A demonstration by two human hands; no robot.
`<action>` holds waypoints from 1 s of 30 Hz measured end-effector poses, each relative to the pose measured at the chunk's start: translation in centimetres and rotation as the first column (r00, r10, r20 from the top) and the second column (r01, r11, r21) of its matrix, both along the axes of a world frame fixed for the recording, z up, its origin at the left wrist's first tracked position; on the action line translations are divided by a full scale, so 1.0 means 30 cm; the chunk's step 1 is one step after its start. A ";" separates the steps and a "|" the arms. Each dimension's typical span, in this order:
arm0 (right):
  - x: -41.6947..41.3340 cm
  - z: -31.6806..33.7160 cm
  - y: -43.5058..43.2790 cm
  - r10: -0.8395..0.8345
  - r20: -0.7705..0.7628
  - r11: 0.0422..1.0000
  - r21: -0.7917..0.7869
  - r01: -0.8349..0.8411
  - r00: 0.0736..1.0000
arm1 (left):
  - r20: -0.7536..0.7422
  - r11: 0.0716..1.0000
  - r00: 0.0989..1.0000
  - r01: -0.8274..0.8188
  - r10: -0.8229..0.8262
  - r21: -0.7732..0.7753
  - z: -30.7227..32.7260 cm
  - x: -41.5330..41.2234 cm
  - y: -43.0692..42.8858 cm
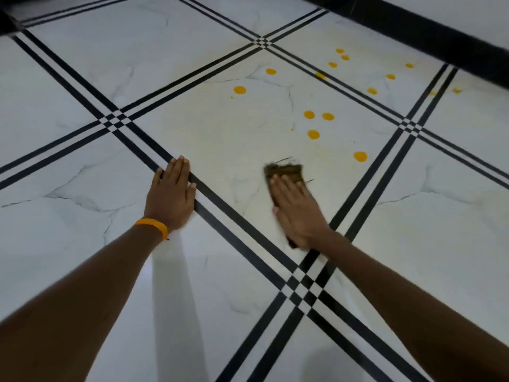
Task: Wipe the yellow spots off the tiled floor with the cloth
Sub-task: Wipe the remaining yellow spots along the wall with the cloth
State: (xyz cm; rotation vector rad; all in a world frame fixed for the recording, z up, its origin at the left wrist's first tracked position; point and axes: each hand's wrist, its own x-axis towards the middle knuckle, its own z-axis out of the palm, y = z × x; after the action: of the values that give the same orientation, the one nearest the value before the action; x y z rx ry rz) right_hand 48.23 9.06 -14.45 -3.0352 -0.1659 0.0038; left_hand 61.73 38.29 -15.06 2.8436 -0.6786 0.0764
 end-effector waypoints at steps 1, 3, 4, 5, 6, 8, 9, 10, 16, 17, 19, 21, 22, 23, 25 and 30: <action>-0.038 0.003 0.010 0.164 -0.032 0.986 -0.013 -0.165 0.986 | 0.004 0.999 1.000 -0.001 0.001 0.032 0.003 -0.002 -0.002; -0.061 0.028 -0.070 0.251 -0.066 0.968 0.011 -0.251 0.966 | -0.010 0.996 1.000 -0.002 0.003 0.095 0.018 -0.006 -0.016; -0.056 0.028 -0.131 0.145 -0.045 0.989 0.045 -0.143 0.988 | -0.034 0.994 0.999 -0.012 0.015 0.112 0.032 -0.009 -0.028; -0.052 0.030 -0.195 -0.039 -0.023 0.996 0.084 0.041 0.999 | -0.078 0.990 0.996 -0.030 0.041 0.135 0.053 -0.007 -0.043; -0.050 0.031 -0.237 -0.229 -0.018 0.970 0.084 0.230 0.973 | -0.137 0.983 0.988 -0.049 0.074 0.175 0.070 0.003 -0.054; -0.055 0.019 -0.238 -0.380 -0.016 0.924 0.048 0.380 0.925 | -0.245 0.955 0.960 -0.063 0.138 0.291 0.116 0.024 -0.089; -0.062 0.016 -0.208 -0.345 -0.019 0.937 0.047 0.345 0.939 | -0.294 0.934 0.940 -0.065 0.175 0.350 0.144 0.029 -0.108; -0.057 0.020 -0.171 -0.282 -0.038 0.958 0.049 0.284 0.959 | -0.342 0.916 0.916 -0.061 0.209 0.397 0.189 0.032 -0.126; -0.067 0.059 -0.257 -0.097 -0.117 0.994 0.048 0.103 0.988 | -0.515 0.909 0.838 0.059 0.178 0.411 0.335 -0.020 -0.325; -0.057 0.056 -0.262 -0.105 -0.124 0.993 0.041 0.111 0.987 | -0.501 0.915 0.850 0.060 0.162 0.399 0.337 -0.013 -0.337; -0.046 0.053 -0.296 -0.166 -0.100 0.984 0.047 0.171 0.981 | -0.485 0.931 0.864 0.057 0.135 0.361 0.324 0.008 -0.357; -0.032 0.031 -0.313 -0.231 -0.082 0.971 0.052 0.235 0.970 | -0.457 0.947 0.881 0.037 0.120 0.319 0.301 0.043 -0.359; -0.030 0.025 -0.306 -0.264 -0.061 0.962 0.053 0.267 0.963 | -0.419 0.953 0.903 0.041 0.093 0.300 0.286 0.051 -0.358; -0.021 0.010 -0.278 -0.303 -0.040 0.951 0.049 0.304 0.952 | -0.358 0.958 0.931 0.038 0.070 0.285 0.262 0.053 -0.352; -0.008 0.013 -0.186 -0.372 -0.012 0.927 0.054 0.372 0.928 | -0.199 0.960 0.978 -0.004 0.062 0.280 0.205 0.041 -0.345; -0.090 0.031 -0.138 0.165 -0.067 0.986 0.045 -0.162 0.984 | -0.041 0.996 0.998 -0.035 0.039 0.080 0.125 0.038 -0.421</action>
State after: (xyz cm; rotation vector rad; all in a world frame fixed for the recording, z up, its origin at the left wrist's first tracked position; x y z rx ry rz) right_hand 45.53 4.92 -13.54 -2.9673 -0.4033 0.1188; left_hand 62.86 25.65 -11.31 2.9252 -0.6342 -0.0050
